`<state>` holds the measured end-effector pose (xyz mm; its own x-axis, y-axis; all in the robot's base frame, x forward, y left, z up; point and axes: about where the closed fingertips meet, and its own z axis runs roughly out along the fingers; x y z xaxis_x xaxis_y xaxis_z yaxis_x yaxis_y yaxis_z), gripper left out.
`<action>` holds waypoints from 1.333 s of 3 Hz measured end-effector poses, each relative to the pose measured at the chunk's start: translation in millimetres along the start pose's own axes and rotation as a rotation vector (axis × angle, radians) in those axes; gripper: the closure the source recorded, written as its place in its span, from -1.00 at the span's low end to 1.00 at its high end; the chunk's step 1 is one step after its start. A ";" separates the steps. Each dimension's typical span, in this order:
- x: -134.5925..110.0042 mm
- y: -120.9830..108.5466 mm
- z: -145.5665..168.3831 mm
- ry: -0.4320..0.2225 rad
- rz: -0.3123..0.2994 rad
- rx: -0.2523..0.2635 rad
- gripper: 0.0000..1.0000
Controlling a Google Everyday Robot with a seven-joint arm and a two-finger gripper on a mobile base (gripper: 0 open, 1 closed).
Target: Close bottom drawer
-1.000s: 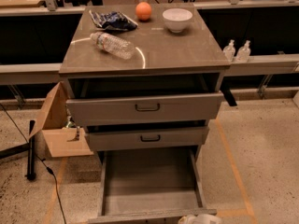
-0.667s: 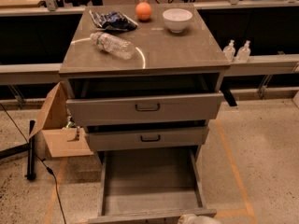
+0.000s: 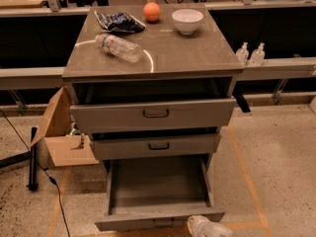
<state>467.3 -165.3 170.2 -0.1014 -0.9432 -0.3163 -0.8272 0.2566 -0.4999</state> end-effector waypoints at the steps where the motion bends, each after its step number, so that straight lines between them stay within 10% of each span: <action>1: -5.5 -17.9 16.8 -0.022 -0.007 0.043 1.00; 4: -34.8 -81.7 100.0 -0.085 -0.074 0.120 1.00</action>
Offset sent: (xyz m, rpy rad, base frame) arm 0.0979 0.0228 -0.0241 0.0354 -0.1268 0.0516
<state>593.6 -132.4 141.4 0.0090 -0.9405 -0.3398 -0.7584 0.2150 -0.6153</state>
